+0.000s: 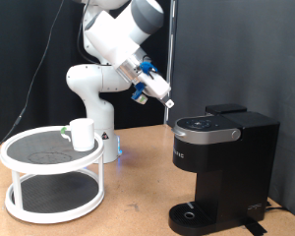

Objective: Make a cup of coffee with the keurig machine

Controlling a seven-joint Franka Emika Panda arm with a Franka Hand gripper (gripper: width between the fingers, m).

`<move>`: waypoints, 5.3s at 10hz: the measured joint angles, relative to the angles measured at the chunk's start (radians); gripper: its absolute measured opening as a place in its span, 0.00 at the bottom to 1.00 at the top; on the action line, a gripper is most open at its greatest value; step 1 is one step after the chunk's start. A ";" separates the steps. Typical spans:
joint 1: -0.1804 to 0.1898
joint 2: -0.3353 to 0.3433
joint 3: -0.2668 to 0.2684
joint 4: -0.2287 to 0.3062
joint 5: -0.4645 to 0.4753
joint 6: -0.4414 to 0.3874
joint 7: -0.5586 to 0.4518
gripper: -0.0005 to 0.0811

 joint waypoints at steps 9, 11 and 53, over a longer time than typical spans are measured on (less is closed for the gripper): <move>-0.080 -0.129 -0.108 -0.081 -0.161 -0.229 -0.021 0.01; -0.116 -0.160 -0.161 -0.079 -0.226 -0.330 -0.022 0.01; -0.310 -0.028 -0.502 -0.235 -0.479 -0.100 -0.408 0.63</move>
